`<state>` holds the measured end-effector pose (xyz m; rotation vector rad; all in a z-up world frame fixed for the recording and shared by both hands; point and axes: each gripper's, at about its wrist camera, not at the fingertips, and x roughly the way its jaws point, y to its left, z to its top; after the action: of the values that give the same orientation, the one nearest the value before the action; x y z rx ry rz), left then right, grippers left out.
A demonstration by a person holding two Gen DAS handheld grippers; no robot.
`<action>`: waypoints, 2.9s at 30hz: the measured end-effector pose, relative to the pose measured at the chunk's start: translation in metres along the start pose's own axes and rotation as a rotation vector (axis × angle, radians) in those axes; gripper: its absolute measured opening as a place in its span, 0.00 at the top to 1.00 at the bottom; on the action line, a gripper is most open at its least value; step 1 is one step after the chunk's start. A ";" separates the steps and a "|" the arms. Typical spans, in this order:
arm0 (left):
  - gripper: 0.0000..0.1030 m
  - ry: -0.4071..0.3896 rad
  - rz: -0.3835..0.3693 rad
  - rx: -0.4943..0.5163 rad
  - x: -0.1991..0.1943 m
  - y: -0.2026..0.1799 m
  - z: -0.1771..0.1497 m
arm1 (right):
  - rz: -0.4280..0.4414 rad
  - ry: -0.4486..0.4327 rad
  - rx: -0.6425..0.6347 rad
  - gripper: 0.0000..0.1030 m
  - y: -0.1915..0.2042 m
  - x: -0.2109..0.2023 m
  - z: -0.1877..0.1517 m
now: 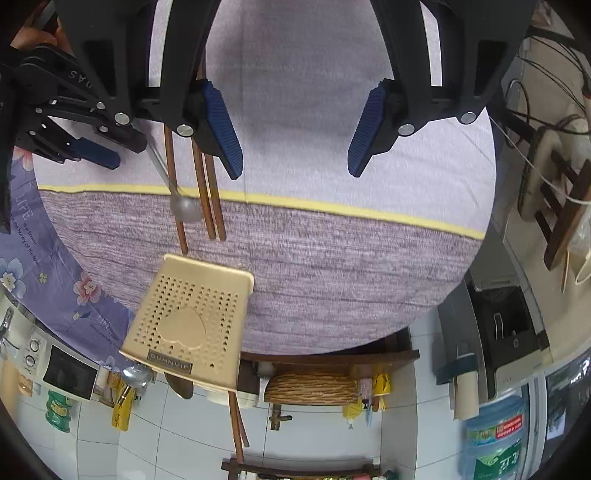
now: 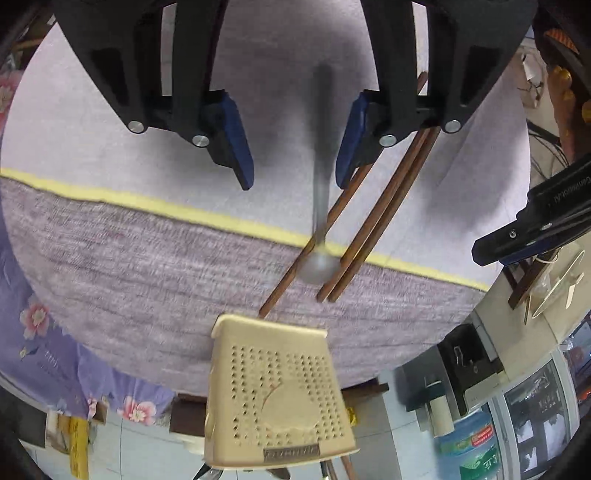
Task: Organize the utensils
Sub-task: 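Lower the right tool onto a round-bowled steel spoon and close it, then grasp another brown chopstick with the left tool while the right tool holds the spoon, then carry the chopstick and spoon up over the cream holder with both tools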
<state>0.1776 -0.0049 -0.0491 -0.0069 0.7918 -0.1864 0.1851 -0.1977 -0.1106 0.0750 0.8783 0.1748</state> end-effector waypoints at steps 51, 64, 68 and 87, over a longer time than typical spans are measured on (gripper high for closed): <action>0.69 0.145 -0.020 0.142 0.057 -0.048 -0.007 | -0.151 -0.077 0.152 0.64 -0.060 -0.033 -0.009; 0.69 0.178 0.007 0.117 0.081 -0.037 0.025 | -0.116 0.061 0.124 0.56 -0.055 0.008 0.022; 0.70 0.186 0.022 0.111 0.093 -0.037 0.035 | -0.133 0.067 0.112 0.55 -0.055 0.017 0.034; 0.92 0.117 0.021 0.042 0.087 -0.031 0.075 | -0.056 -0.005 0.124 0.64 -0.068 0.005 0.070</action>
<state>0.2857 -0.0550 -0.0556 0.0526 0.9042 -0.1849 0.2505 -0.2635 -0.0790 0.1663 0.8849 0.0678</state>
